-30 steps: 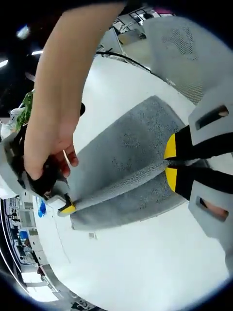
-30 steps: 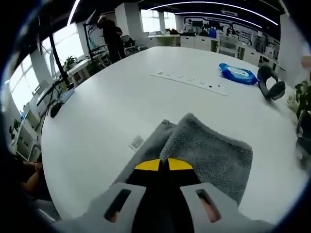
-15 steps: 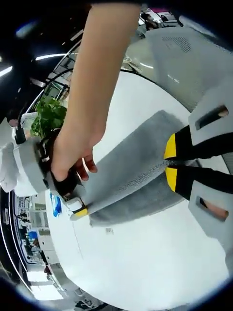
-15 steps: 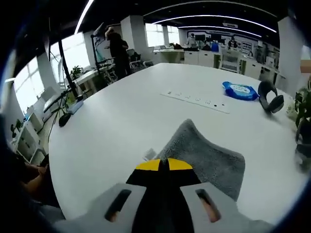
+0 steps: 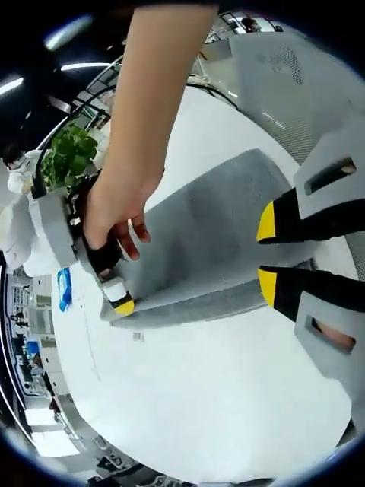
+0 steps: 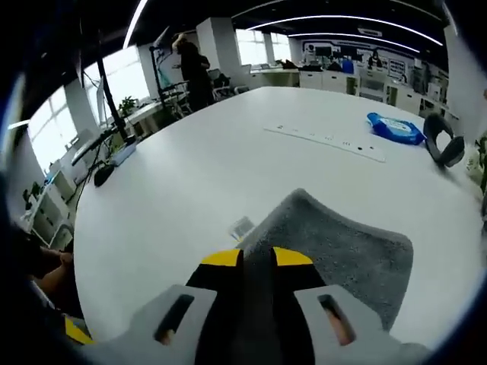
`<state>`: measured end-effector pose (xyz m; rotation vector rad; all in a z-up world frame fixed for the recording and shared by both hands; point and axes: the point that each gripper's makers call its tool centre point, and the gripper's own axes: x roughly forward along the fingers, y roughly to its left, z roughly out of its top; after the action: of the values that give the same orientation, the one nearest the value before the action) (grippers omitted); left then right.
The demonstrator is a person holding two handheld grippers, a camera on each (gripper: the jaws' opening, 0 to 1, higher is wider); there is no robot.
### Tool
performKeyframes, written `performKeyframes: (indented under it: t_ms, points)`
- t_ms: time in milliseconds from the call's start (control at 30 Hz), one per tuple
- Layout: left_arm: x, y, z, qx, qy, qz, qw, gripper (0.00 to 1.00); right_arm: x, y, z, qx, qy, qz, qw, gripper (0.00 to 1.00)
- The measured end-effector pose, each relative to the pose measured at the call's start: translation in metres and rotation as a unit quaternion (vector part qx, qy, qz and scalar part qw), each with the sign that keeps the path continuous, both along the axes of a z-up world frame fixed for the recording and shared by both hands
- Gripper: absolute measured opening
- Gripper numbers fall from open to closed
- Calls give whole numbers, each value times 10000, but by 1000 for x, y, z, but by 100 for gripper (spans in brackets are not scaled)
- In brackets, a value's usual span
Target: Fold the towel on the table until its edges align and the towel forms a compact rectangular stack.
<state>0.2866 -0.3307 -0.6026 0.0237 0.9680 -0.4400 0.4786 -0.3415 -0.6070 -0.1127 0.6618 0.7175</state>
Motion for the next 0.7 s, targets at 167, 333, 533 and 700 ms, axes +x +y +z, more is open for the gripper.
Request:
performKeyframes:
  t_ms: [167, 333, 533, 700]
  points:
    - [15, 4, 20, -122, -510, -476, 9975, 14, -16, -29, 40, 182, -408, 219, 9988, 12]
    - [7, -3, 27, 21, -1054, -1684, 9801, 17, -60, -67, 52, 72, -461, 442, 9979, 13]
    - [-16, -21, 18, 167, -1484, -2826, 9475, 21, -139, -99, 37, -665, -476, 1212, 9893, 15]
    - [-33, -32, 2, -41, -1187, -3287, 9369, 30, -194, -102, 8, -1041, -88, 1830, 9775, 17]
